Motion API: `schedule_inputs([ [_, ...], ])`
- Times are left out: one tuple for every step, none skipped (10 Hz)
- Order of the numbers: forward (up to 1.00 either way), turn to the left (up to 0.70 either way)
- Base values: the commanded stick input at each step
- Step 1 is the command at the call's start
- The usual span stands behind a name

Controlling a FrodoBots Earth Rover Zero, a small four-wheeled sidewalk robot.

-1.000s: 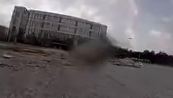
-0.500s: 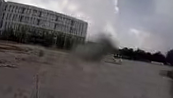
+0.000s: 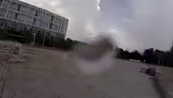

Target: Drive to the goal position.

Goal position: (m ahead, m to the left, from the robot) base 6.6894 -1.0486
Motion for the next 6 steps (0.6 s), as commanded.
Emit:
schedule_inputs([
  [0.70, 0.00],
  [0.70, 0.00],
  [0.70, 0.00],
  [0.70, 0.00],
  [0.70, 0.00],
  [0.70, 0.00],
])
